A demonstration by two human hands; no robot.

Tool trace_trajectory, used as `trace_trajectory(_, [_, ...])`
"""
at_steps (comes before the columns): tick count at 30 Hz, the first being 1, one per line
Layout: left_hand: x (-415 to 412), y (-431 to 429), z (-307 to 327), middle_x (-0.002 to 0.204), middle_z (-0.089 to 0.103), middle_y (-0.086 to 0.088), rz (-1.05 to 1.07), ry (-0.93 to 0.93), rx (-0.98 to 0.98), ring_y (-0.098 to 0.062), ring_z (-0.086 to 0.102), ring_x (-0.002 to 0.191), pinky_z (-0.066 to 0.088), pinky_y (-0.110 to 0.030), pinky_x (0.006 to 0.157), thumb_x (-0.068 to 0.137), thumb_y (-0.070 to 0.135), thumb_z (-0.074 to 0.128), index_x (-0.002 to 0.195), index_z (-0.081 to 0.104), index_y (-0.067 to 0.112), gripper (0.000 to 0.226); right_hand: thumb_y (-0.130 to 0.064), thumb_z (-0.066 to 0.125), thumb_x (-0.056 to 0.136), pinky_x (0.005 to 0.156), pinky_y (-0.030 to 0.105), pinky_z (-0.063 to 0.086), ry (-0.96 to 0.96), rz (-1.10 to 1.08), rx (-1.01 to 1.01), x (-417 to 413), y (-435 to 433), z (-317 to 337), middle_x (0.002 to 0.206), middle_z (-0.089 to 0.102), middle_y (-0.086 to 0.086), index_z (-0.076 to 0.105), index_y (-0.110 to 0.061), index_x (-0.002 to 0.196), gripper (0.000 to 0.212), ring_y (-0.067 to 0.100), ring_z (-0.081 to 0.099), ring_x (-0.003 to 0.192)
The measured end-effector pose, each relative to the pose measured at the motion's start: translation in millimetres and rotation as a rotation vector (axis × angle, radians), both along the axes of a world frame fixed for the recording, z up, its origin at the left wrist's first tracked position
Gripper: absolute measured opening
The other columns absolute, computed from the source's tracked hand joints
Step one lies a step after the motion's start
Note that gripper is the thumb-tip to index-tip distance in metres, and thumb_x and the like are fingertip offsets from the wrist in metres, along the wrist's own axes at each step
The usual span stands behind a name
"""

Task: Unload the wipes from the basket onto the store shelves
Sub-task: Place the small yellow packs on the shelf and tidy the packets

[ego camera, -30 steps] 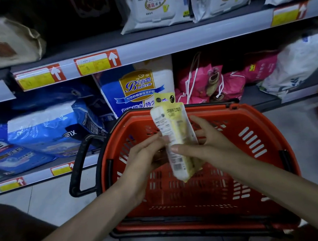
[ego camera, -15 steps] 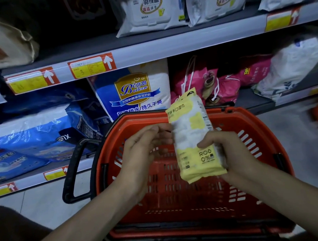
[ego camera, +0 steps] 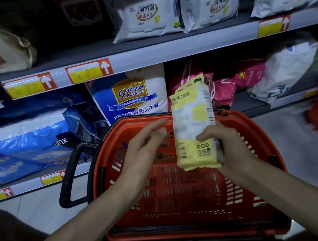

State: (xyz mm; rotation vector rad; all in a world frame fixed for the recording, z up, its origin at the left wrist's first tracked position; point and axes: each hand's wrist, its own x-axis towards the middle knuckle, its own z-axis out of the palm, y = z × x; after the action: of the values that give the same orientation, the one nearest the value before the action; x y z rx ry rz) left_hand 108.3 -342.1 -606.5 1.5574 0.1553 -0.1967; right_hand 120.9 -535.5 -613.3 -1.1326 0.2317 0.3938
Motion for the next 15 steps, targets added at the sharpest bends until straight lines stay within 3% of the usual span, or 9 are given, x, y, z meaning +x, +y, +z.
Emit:
trace_trajectory(3, [-4, -5, 4, 0.119, 0.074, 0.006, -0.099, -0.049, 0.023, -0.007, 0.071, 0.111, 0.059, -0.030, 0.095, 0.100, 0.033, 0.061, 0.134, 0.067, 0.040, 0.035, -0.005, 0.058, 0.094, 0.088, 0.056, 0.058, -0.130, 0.001, -0.096, -3, 13, 2, 0.123, 0.075, 0.001, 0.062, -0.032, 0.135, 0.049, 0.030, 0.073, 0.109])
trace_trajectory(6, [-5, -8, 7, 0.123, 0.075, 0.006, -0.149, -0.062, -0.046, -0.004, 0.071, 0.112, 0.057, -0.015, 0.084, 0.099, 0.030, 0.062, 0.143, 0.061, 0.036, 0.044, -0.018, 0.058, 0.099, 0.107, 0.052, 0.047, -0.263, 0.018, -0.135, -4, 23, 2, 0.138, 0.067, -0.005, 0.054, -0.034, 0.146, 0.050, 0.020, 0.063, 0.128])
trace_trajectory(9, [-3, -6, 10, 0.122, 0.076, 0.008, -0.088, -0.073, -0.120, -0.009, 0.073, 0.113, 0.059, -0.024, 0.089, 0.098, 0.028, 0.064, 0.142, 0.061, 0.032, 0.044, -0.027, 0.054, 0.097, 0.116, 0.049, 0.039, -0.323, -0.029, -0.198, -3, 26, 4, 0.142, 0.064, -0.007, 0.055, -0.032, 0.147, 0.050, 0.015, 0.057, 0.134])
trace_trajectory(11, [-1, -4, 11, 0.126, 0.075, 0.002, -0.049, -0.057, -0.194, -0.020, 0.072, 0.117, 0.061, -0.040, 0.096, 0.094, 0.026, 0.067, 0.139, 0.064, 0.026, 0.045, -0.019, 0.052, 0.100, 0.115, 0.051, 0.041, -0.391, -0.053, -0.254, -4, 25, 5, 0.139, 0.066, -0.006, 0.063, -0.030, 0.140, 0.042, 0.016, 0.058, 0.134])
trace_trajectory(13, [1, 0, 12, 0.126, 0.075, -0.003, -0.010, -0.004, -0.273, -0.028, 0.073, 0.116, 0.062, -0.048, 0.091, 0.093, 0.023, 0.070, 0.137, 0.065, 0.023, 0.044, -0.009, 0.051, 0.102, 0.109, 0.043, 0.048, -0.453, -0.057, -0.294, -6, 24, 7, 0.134, 0.069, -0.004, 0.068, -0.026, 0.134, 0.040, 0.016, 0.061, 0.130])
trace_trajectory(15, [4, 4, 15, 0.122, 0.077, -0.005, 0.038, 0.074, -0.333, -0.029, 0.074, 0.111, 0.065, -0.046, 0.083, 0.095, 0.020, 0.069, 0.134, 0.066, 0.024, 0.039, -0.001, 0.052, 0.100, 0.096, 0.033, 0.054, -0.479, -0.073, -0.289, -7, 23, 13, 0.125, 0.073, -0.001, 0.068, -0.021, 0.132, 0.040, 0.017, 0.066, 0.121])
